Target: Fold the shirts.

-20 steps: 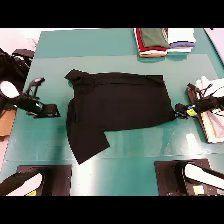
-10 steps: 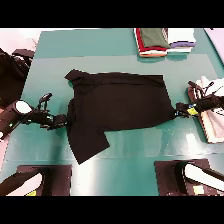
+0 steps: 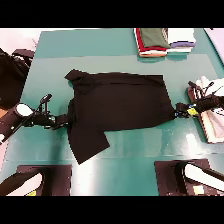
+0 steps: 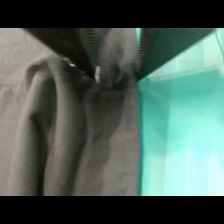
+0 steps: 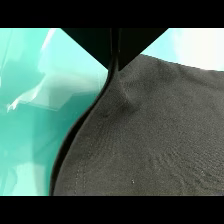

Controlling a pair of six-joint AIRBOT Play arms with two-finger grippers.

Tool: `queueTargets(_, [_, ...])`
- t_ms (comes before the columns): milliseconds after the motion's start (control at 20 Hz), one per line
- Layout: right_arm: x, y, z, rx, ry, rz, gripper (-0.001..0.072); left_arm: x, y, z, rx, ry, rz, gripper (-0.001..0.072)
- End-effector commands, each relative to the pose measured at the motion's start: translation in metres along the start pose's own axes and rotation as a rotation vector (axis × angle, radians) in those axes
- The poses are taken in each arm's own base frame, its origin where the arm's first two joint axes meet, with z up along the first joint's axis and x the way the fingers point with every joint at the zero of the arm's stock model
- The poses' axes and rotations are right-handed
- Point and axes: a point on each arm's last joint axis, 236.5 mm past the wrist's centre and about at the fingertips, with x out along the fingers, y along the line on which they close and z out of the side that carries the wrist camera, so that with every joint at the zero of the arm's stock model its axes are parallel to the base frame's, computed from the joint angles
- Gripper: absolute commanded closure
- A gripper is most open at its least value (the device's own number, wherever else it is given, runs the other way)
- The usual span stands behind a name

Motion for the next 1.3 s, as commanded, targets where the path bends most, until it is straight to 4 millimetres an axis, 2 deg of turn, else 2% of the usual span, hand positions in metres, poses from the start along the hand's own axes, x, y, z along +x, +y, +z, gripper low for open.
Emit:
queueTargets(0, [0.000,0.001,-0.001,0.004,0.004,0.002,0.0692,0.001,0.000,-0.001,0.016,-0.002,-0.002,0.0622])
queueTargets(50, [0.000,0.001,-0.001,0.004,0.006,0.002,0.0692,-0.002,-0.002,0.005,0.020,-0.016,-0.004,0.0681])
queueTargets(150, [-0.003,0.002,0.000,-0.002,-0.008,-0.001,0.0692,-0.015,-0.013,0.018,0.045,-0.038,-0.018,0.0681])
queueTargets(200, [-0.010,0.004,0.004,-0.013,-0.037,-0.006,0.0692,-0.029,-0.022,0.028,0.072,-0.058,-0.025,0.0681])
queueTargets(300, [-0.038,0.015,0.020,-0.057,-0.129,-0.020,0.0692,-0.078,-0.051,0.060,0.162,-0.191,-0.040,0.0682])
queueTargets(400, [-0.088,0.040,0.043,-0.131,-0.269,-0.022,0.0692,-0.160,-0.094,0.095,0.276,-0.416,-0.062,0.0681])
queueTargets(450, [-0.123,0.060,0.055,-0.177,-0.367,-0.013,0.0692,-0.212,-0.119,0.106,0.333,-0.553,-0.075,0.0681])
queueTargets(550, [-0.203,0.102,0.070,-0.282,-0.591,-0.018,0.0692,-0.326,-0.171,0.106,0.455,-0.833,-0.103,0.0681])
queueTargets(650, [-0.290,0.143,0.066,-0.393,-0.824,-0.055,0.0693,-0.439,-0.214,0.079,0.565,-1.116,-0.121,0.0682])
queueTargets(750, [-0.371,0.179,0.045,-0.488,-1.046,-0.109,0.0692,-0.533,-0.240,0.034,0.635,-1.360,-0.121,0.0682])
queueTargets(800, [-0.403,0.191,0.031,-0.520,-1.135,-0.143,0.0692,-0.570,-0.250,0.011,0.658,-1.458,-0.127,0.0681])
queueTargets(850, [-0.433,0.201,0.015,-0.534,-1.216,-0.175,0.0693,-0.597,-0.256,-0.010,0.675,-1.531,-0.126,0.0682])
queueTargets(950, [-0.475,0.213,-0.011,-0.549,-1.331,-0.229,0.0693,-0.641,-0.264,-0.048,0.695,-1.659,-0.139,0.0682])
queueTargets(1050, [-0.494,0.218,-0.026,-0.560,-1.373,-0.267,0.0693,-0.662,-0.263,-0.066,0.694,-1.728,-0.128,0.0683])
queueTargets(1150, [-0.490,0.217,-0.026,-0.553,-1.320,-0.267,0.0694,-0.655,-0.254,-0.053,0.650,-1.701,-0.098,0.0683])
queueTargets(1200, [-0.484,0.214,-0.020,-0.552,-1.276,-0.270,0.0694,-0.642,-0.246,-0.037,0.620,-1.651,-0.073,0.0683])
queueTargets(1250, [-0.477,0.210,-0.012,-0.545,-1.234,-0.270,0.0694,-0.620,-0.239,-0.015,0.595,-1.574,-0.051,0.0683])
